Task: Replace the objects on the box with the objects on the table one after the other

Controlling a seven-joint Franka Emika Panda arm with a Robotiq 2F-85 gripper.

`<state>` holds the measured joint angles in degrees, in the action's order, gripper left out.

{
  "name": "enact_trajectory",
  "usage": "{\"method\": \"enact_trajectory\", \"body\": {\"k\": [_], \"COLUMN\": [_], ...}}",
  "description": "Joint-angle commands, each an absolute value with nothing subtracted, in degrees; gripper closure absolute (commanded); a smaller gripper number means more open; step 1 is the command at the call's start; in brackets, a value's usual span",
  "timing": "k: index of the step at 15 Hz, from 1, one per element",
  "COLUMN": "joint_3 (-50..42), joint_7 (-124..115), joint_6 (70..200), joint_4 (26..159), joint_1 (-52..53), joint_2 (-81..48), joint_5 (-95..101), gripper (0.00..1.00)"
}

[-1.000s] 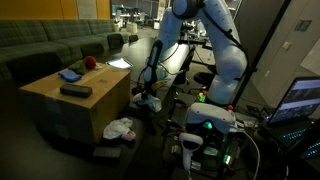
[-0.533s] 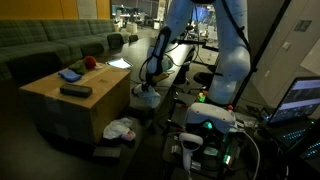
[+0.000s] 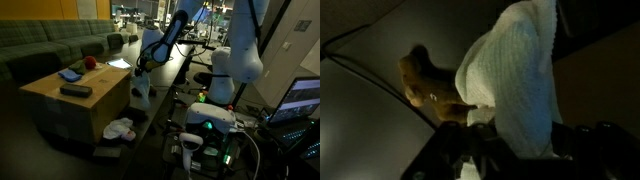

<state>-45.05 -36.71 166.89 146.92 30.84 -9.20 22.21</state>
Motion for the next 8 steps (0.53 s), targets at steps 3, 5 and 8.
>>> {"method": "enact_trajectory", "body": {"k": [3,5,8], "joint_3": [-50.2,-37.9,-26.1], "joint_7": [-57.8,-61.7,-61.7], "joint_6": [149.2,142.1,134.0], "joint_4": [138.9,135.9,131.8], "joint_1": [42.9,34.9,28.3], "joint_2": [2.4,6.3,10.2], "joint_5": [41.9,45.0,42.0], "gripper": [0.95,0.95,0.95]}}
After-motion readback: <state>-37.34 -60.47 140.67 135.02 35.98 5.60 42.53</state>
